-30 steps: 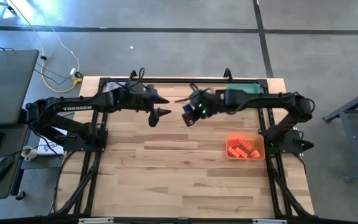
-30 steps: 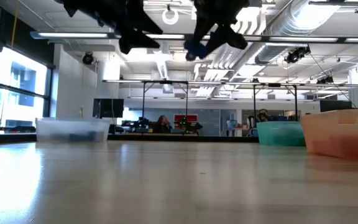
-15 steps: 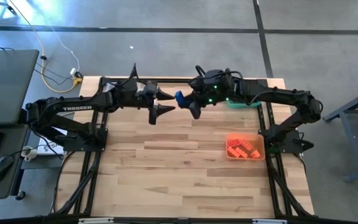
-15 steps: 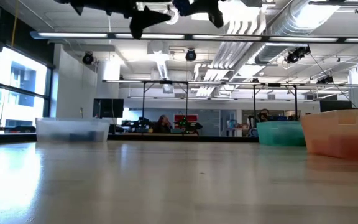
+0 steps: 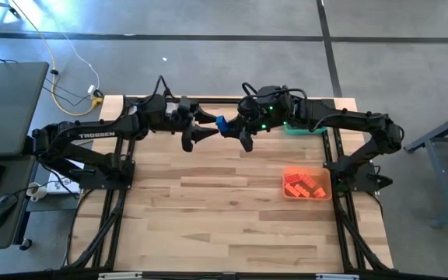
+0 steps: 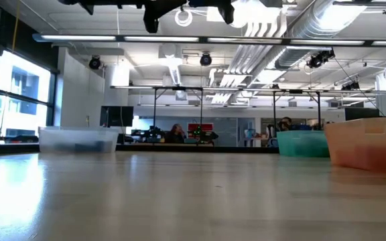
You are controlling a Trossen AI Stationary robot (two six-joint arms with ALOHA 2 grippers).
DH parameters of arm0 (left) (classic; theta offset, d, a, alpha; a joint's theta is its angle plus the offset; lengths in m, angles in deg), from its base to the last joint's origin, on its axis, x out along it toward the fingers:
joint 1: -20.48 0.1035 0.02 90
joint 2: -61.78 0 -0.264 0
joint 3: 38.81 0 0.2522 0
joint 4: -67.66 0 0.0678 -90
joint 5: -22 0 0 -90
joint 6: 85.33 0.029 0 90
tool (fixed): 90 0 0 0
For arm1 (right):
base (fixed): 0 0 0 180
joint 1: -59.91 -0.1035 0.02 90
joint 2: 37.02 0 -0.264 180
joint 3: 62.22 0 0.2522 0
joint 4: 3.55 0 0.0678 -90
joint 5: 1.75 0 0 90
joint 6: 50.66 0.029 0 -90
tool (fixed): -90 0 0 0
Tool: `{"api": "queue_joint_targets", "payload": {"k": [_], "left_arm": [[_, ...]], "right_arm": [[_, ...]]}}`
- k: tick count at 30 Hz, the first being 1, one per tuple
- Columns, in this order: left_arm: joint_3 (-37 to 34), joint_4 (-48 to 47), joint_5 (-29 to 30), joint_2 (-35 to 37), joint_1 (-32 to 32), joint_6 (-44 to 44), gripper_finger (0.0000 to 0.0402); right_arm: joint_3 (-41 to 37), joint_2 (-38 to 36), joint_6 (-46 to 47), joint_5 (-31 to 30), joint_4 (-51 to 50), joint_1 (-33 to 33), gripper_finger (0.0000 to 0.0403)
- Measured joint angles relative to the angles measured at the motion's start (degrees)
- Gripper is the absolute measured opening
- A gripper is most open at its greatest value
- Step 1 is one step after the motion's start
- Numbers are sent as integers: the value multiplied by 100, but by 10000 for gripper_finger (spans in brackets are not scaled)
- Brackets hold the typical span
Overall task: Sort & place blocks by color
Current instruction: Put the blue game piece into the transparent bin
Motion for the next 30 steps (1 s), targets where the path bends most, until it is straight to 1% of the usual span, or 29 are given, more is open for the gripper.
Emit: {"api": "queue_joint_targets", "payload": {"k": [4,9,12,16,22,26,30], "left_arm": [[0,209,-42,0,0,-154,232],[0,254,-39,0,-2,-166,232],[0,460,-37,0,-2,-165,232],[0,759,-30,0,-2,-205,232],[0,762,-20,-1,-2,-357,230],[0,728,-20,-2,-2,-377,213],[0,719,-16,-2,-2,-350,172]], "right_arm": [[-2,0,-4,7,86,-2,103],[0,2,39,107,422,-2,103],[-1,26,41,116,487,-2,103],[0,156,111,282,711,-2,103],[-1,292,149,304,984,-2,103],[-2,291,146,308,992,-2,103],[-2,291,146,322,992,-2,103]]}}
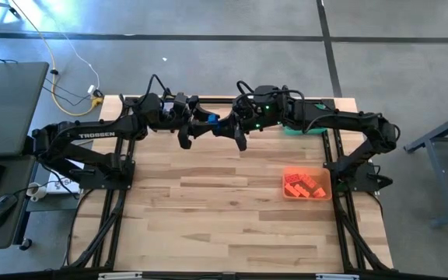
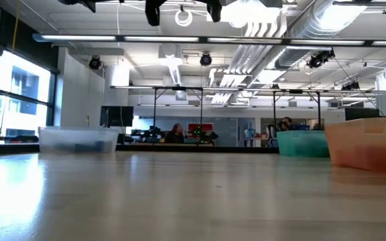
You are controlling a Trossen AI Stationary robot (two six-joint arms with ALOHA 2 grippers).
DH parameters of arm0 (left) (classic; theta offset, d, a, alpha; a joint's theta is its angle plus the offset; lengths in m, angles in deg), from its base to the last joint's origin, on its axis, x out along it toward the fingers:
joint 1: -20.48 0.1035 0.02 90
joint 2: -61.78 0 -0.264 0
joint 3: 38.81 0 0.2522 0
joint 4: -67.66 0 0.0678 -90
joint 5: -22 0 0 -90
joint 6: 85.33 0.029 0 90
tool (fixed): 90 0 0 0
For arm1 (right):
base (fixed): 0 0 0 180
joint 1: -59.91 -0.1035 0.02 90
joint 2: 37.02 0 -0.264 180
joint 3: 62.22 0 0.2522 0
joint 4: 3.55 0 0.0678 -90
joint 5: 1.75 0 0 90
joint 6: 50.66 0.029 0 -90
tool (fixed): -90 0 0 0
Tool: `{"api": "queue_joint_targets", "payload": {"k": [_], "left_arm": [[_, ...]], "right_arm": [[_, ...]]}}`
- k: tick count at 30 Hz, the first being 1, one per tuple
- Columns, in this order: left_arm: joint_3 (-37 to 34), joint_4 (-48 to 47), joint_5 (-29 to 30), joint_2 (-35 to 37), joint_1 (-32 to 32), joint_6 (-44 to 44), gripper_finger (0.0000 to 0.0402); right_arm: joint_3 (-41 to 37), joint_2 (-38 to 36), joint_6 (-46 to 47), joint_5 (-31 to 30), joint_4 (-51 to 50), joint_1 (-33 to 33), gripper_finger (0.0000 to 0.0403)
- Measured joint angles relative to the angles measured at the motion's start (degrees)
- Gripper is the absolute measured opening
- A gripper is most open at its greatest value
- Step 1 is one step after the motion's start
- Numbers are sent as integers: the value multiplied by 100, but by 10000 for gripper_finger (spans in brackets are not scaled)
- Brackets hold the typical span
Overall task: Sort & place blocks by color
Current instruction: Put the blue game piece into the transparent bin
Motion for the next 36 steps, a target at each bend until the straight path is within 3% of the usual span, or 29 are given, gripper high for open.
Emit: {"api": "queue_joint_targets", "payload": {"k": [3,5,11,18,27,36], "left_arm": [[0,-1,-13,0,1,17,127],[0,4,-11,0,1,120,109],[0,-187,-1,0,35,359,109],[0,-1581,188,134,324,907,109],[0,-4548,1693,512,1127,1606,109],[-2,-6046,3112,349,1881,1542,109]], "right_arm": [[0,-3,-1,2,-2,0,108],[0,-9,3,2,-6,0,133],[1,-9,43,-157,-29,4,206],[0,-6,44,-501,-573,90,220],[0,-9,170,-503,-1163,155,222],[0,-9,36,-755,-1150,274,222]]}}
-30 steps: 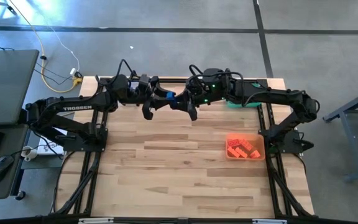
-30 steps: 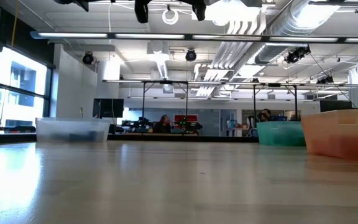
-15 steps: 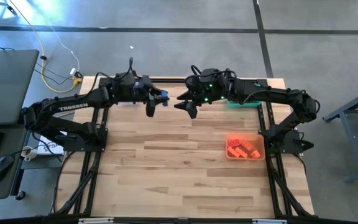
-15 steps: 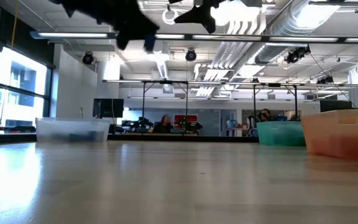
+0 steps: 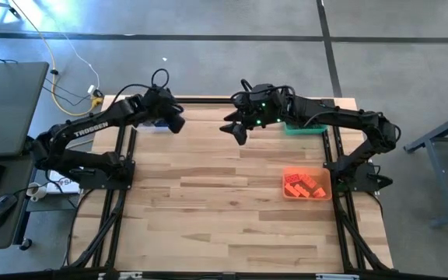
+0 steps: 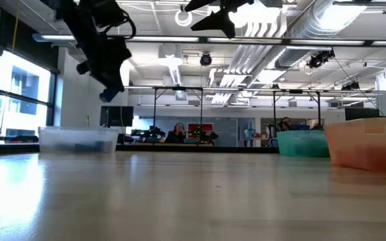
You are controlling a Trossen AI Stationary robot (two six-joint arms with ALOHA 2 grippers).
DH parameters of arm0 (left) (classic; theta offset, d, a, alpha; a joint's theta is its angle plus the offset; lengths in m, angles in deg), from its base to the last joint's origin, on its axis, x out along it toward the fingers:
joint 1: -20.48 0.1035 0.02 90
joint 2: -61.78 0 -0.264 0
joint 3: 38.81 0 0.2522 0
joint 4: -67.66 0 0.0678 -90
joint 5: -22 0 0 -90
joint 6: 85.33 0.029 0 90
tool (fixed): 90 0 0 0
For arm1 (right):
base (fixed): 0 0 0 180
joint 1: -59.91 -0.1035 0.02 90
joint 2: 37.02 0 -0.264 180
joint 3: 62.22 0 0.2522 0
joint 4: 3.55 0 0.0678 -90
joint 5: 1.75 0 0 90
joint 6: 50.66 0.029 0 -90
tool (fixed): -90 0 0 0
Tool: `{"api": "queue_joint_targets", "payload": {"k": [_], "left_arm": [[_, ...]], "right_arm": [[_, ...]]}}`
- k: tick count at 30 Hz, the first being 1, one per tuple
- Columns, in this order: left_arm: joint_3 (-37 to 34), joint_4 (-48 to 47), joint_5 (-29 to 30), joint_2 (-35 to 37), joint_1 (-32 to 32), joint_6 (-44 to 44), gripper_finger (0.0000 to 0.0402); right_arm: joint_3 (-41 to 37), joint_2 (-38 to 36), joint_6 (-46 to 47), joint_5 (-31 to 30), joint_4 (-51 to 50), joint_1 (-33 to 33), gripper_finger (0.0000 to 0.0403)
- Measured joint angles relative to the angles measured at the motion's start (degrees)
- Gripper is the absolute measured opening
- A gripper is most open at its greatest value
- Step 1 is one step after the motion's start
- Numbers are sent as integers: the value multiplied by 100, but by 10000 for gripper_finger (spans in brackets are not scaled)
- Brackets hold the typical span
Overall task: Sort & place blocks by color
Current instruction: Put the blue game piece into the transparent bin
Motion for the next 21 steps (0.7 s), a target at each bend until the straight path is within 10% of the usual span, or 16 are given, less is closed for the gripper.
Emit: {"api": "queue_joint_targets", "payload": {"k": [21], "left_arm": [[0,-217,361,-1794,1397,-434,162]], "right_arm": [[0,0,4,11,0,30,222]]}}
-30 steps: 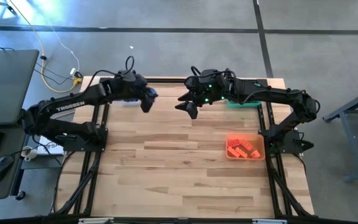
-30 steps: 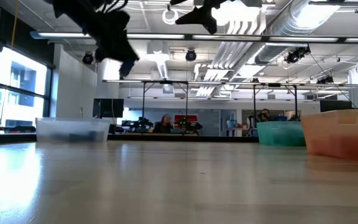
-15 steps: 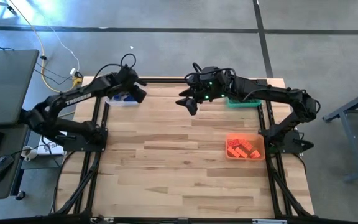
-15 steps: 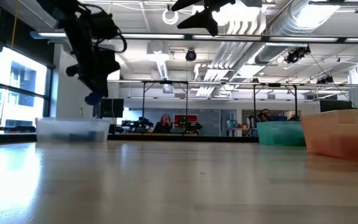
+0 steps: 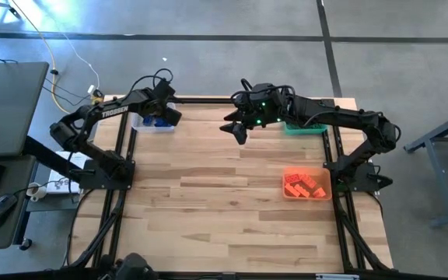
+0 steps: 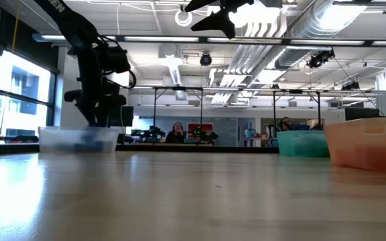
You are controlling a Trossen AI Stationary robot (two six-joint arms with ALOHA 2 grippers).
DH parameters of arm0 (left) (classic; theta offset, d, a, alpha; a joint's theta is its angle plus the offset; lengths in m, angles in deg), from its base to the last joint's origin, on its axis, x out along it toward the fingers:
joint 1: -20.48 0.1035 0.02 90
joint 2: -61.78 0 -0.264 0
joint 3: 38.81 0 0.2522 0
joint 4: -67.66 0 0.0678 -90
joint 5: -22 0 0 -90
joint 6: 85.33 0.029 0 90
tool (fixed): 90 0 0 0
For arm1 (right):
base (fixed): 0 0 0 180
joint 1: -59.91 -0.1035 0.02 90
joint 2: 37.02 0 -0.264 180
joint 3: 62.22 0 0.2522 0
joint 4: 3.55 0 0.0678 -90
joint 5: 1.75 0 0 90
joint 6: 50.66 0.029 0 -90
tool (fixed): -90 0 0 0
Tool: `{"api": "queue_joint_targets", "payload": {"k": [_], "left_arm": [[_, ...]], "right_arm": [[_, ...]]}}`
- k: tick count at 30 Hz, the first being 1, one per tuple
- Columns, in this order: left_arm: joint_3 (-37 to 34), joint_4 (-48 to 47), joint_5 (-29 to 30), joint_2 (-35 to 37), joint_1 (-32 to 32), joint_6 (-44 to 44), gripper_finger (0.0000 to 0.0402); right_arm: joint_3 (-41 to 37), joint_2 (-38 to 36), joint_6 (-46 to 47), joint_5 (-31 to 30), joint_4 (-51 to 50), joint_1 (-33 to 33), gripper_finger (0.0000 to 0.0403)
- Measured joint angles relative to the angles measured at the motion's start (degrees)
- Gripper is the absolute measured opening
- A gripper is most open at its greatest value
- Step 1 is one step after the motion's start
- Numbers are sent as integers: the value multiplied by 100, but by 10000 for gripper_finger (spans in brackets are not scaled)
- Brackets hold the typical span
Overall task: Sort & place blocks by color
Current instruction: Put the blue game piece into the transparent bin, then return to Home Position
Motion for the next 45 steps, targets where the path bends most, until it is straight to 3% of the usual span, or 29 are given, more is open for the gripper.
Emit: {"api": "queue_joint_targets", "payload": {"k": [6,14,19,22,33,36,42,45], "left_arm": [[6,-66,-238,78,18,3,211],[684,-634,-1148,365,-18,196,219],[771,-460,-2233,1171,-408,197,219],[553,-113,-2484,1865,-855,165,219],[-901,1777,-2666,3946,-2620,-297,219],[-1612,2426,-2742,4488,-3035,-346,219],[-3238,4418,-2753,5736,-3822,-1016,219],[-3885,4869,-2760,6291,-4092,-1189,219]], "right_arm": [[0,0,1,2,0,-2,222],[0,0,4,-11,0,-2,222],[0,0,393,-13,2,-4,223],[0,0,409,33,4,-6,223],[0,0,734,-120,136,-17,223],[0,0,1173,-122,136,-17,223],[0,0,1179,-167,254,-57,223],[0,0,1192,-211,250,-83,223]]}}
